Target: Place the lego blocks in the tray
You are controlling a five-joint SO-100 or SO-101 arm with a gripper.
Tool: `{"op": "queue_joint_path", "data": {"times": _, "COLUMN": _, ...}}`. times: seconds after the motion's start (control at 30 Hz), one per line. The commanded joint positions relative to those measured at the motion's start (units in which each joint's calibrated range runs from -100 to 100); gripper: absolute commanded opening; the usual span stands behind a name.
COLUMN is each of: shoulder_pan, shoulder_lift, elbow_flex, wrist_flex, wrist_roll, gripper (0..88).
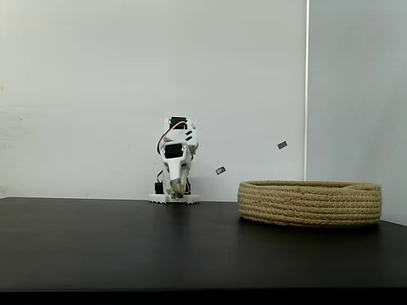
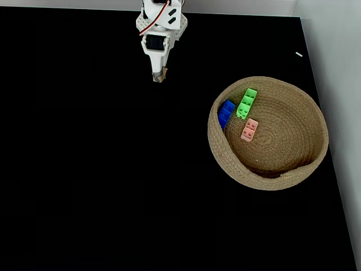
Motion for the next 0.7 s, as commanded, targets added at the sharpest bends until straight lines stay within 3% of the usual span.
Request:
{"op": "queue_joint_path", "data": {"times": 0.0, "shoulder_pan": -0.4, "shoulder_lift": -0.4, "elbow_flex": 0.5, "wrist_flex": -1.4, "wrist_roll": 0.9, "gripper": 0.1}}
{"op": "queue_joint_path", "data": {"times": 0.07, "shoulder_pan": -0.9, "shoulder_lift": -0.4, "elbow_flex": 0.9, "wrist_flex": -2.5, "wrist_roll": 0.0, "gripper": 0.3}}
{"op": "queue_joint_path", "data": {"times": 0.1, "shoulder_pan": -1.1, "shoulder_lift": -0.4, "elbow_flex": 1.8, "wrist_flex": -3.5, "wrist_roll": -3.1, "gripper": 1.8}}
{"op": "queue_joint_path", "data": {"times": 0.13, "shoulder_pan": -1.4, "shoulder_lift": -0.4, "elbow_flex": 3.5, "wrist_flex": -4.5, "wrist_roll": -9.3, "gripper": 14.8}}
{"op": "queue_joint_path", "data": {"times": 0.17, "shoulder_pan": -1.5, "shoulder_lift": -0.4, "elbow_flex": 4.0, "wrist_flex": -4.6, "wrist_roll": -10.9, "gripper": 22.1}}
{"op": "queue_joint_path", "data": {"times": 0.2, "shoulder_pan": -1.5, "shoulder_lift": -0.4, "elbow_flex": 4.1, "wrist_flex": -4.6, "wrist_roll": -11.4, "gripper": 21.4}}
{"op": "queue_joint_path", "data": {"times": 0.27, "shoulder_pan": -1.6, "shoulder_lift": -0.4, "elbow_flex": 4.2, "wrist_flex": -4.6, "wrist_roll": -11.3, "gripper": 16.2}}
{"op": "queue_joint_path", "data": {"times": 0.57, "shoulder_pan": -1.5, "shoulder_lift": -0.4, "elbow_flex": 4.8, "wrist_flex": -10.9, "wrist_roll": -4.4, "gripper": 28.4}}
{"op": "queue_joint_path", "data": {"times": 0.6, "shoulder_pan": -1.5, "shoulder_lift": -0.4, "elbow_flex": 4.8, "wrist_flex": -11.4, "wrist_roll": -4.2, "gripper": 26.4}}
{"op": "queue_joint_path", "data": {"times": 0.67, "shoulder_pan": -1.5, "shoulder_lift": -0.4, "elbow_flex": 5.0, "wrist_flex": -13.0, "wrist_roll": -3.1, "gripper": 10.1}}
